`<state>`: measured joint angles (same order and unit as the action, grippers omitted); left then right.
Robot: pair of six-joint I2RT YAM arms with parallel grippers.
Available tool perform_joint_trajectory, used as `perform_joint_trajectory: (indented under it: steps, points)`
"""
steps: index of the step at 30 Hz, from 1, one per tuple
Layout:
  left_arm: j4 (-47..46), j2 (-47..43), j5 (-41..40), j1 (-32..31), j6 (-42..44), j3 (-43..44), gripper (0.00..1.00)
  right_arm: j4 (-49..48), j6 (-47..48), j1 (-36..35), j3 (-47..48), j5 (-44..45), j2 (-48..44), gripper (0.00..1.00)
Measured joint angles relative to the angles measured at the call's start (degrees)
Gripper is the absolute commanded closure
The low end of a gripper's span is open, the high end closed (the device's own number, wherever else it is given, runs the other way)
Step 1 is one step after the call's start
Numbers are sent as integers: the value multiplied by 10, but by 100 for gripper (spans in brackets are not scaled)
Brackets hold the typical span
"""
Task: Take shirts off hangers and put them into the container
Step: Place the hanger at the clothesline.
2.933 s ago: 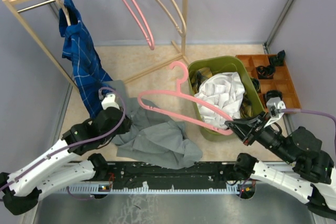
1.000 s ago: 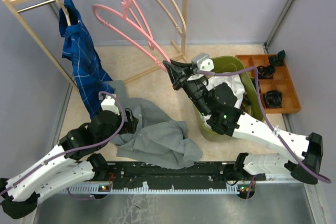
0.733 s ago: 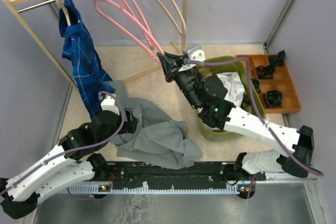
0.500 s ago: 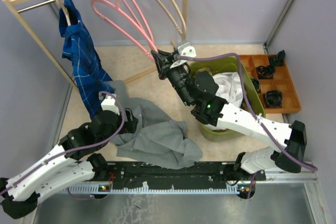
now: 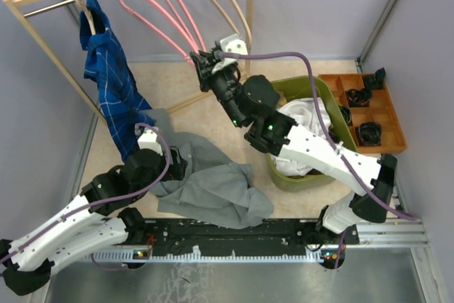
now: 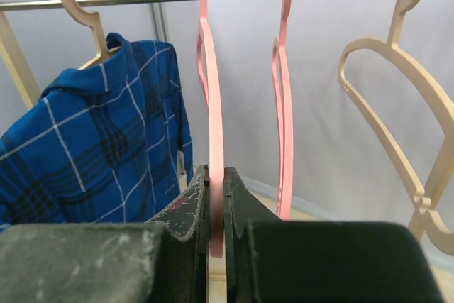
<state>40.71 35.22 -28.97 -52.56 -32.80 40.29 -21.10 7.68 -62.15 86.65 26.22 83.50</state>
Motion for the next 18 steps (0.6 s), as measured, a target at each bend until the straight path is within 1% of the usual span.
perform_joint_trajectory:
  steps: [4, 10, 11, 14, 18]
  points:
    - [0, 2, 0, 0, 0, 0, 1, 66, -2, 0, 70, 14, 45, 100]
    - [0, 2, 0, 0, 0, 0, 1, 126, 2, 0, 113, 32, 85, 100]
    - [0, 2, 0, 0, 0, 0, 1, 134, 2, 0, 119, 32, 87, 95]
    - [0, 2, 1, 0, 0, 0, 1, 146, -1, 0, 122, 31, 86, 75]
    - [0, 0, 1, 0, 0, 0, 1, 173, -5, 0, 120, 28, 83, 46]
